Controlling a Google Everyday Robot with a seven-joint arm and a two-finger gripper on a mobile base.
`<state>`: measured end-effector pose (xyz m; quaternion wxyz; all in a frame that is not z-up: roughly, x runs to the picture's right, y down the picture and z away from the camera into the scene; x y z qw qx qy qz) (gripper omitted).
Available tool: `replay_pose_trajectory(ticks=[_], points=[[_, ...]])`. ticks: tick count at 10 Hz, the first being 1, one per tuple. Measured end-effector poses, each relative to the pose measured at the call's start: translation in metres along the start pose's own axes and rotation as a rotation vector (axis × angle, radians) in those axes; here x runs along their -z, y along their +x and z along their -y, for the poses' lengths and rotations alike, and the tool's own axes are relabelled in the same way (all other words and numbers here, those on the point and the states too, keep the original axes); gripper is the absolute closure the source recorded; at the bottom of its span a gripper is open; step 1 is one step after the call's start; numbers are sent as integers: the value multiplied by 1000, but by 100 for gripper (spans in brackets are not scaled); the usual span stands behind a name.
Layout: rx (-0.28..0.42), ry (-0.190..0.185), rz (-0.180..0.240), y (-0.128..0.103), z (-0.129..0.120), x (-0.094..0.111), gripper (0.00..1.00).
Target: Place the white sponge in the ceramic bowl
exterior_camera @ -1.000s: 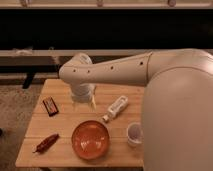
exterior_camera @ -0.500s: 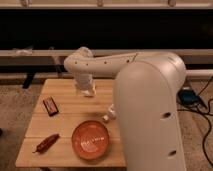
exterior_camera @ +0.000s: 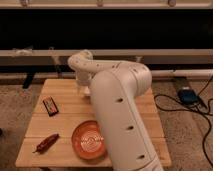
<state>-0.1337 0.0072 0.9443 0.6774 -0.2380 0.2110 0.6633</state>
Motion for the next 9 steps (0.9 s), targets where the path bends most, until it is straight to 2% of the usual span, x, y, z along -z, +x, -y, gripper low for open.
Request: replay_pose_trajectory(ticks=[1, 3, 7, 9], points=[[10, 3, 2, -12, -9, -8, 35], [2, 19, 7, -32, -5, -17, 35], [-34, 45, -1, -37, 15, -23, 35], [-67, 51, -19, -36, 33, -28, 35]])
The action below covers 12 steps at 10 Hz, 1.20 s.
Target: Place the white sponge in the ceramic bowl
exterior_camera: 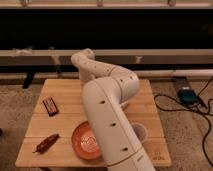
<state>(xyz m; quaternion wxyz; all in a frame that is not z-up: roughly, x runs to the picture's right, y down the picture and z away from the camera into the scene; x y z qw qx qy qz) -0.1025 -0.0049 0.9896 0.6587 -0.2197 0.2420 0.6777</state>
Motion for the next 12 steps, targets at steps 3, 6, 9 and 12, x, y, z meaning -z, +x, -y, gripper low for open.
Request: replay_pose_trajectory(ticks=[3, 6, 9, 12], points=[[-6, -3, -28, 3, -2, -13, 39], [-12, -30, -52, 6, -2, -14, 68], [-4, -39, -66, 19, 1, 3, 96], [22, -41, -69, 49, 10, 52, 100]])
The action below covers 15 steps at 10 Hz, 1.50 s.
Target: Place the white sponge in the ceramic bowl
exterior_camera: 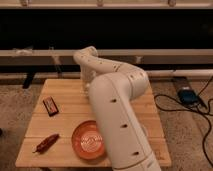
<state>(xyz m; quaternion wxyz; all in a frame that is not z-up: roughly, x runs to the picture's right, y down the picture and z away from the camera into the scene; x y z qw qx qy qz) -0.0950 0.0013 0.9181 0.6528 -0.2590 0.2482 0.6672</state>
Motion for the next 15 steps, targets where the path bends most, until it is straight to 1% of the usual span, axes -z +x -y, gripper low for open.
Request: replay_pose_trajectory(ticks=[1, 3, 5, 7, 8, 10, 12, 14, 15], points=[[12, -10, -2, 25, 2, 22, 100], [31, -24, -15, 71, 3, 42, 100], [48, -38, -51, 127, 2, 60, 100], [65, -49, -101, 183, -2, 75, 99], [66, -55, -130, 212, -2, 82, 93], [66, -61, -189, 260, -5, 93, 75], [61, -60, -260, 320, -8, 105, 53], [49, -57, -308, 358, -3, 114, 35], [44, -59, -322, 372, 3, 118, 26]])
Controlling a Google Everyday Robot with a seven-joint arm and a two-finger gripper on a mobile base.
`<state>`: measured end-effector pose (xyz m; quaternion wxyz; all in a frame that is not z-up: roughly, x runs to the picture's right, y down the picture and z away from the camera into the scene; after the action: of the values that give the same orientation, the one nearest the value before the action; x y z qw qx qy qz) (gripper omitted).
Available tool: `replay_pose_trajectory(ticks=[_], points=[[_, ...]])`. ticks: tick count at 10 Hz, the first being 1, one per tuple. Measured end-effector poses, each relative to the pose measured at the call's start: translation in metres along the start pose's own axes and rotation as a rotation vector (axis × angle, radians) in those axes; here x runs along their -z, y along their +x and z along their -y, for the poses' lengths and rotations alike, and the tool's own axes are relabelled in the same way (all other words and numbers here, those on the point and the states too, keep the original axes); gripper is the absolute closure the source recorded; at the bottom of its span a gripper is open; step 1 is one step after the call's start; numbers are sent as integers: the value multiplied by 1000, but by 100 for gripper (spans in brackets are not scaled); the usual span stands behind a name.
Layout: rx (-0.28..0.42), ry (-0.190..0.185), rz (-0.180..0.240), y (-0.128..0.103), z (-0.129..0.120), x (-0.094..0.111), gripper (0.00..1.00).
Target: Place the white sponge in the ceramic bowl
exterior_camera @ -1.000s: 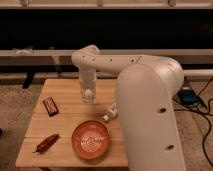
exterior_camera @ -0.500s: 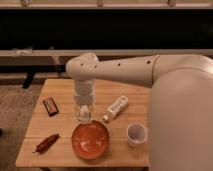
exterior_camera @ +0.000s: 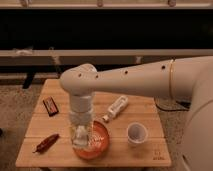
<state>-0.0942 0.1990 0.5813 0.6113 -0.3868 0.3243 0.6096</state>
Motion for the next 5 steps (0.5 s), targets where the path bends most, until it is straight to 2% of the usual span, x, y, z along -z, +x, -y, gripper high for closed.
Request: replay_pose_trajectory(ticks=[5], points=[[5, -4, 2, 1, -3, 0, 25]])
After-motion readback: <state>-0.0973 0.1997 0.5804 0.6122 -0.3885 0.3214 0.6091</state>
